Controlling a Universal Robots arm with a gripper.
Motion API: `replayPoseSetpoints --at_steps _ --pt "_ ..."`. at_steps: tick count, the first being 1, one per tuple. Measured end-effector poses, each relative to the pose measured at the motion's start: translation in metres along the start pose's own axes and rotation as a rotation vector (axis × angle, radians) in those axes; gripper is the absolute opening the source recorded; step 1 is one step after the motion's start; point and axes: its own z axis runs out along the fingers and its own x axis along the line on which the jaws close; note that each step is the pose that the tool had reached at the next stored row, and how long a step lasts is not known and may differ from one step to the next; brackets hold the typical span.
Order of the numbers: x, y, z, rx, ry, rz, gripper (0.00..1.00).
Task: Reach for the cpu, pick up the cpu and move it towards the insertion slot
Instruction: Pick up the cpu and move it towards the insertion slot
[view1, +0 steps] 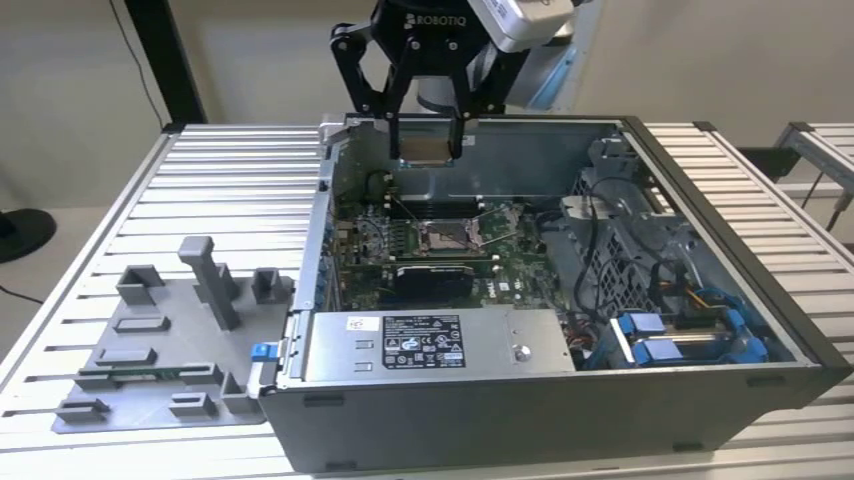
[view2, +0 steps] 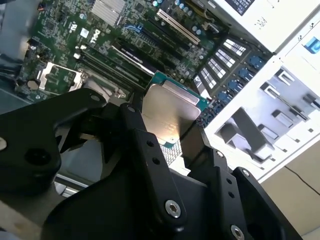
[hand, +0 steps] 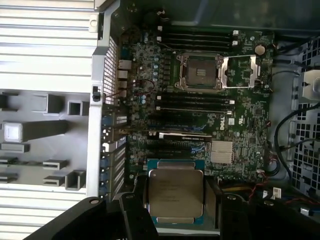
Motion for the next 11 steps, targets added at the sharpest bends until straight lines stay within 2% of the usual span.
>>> replayPoseSetpoints --at_steps 11 --pt "-0.0162 -0.0004 -0.0001 0.0006 0.0 0.0 0.0"
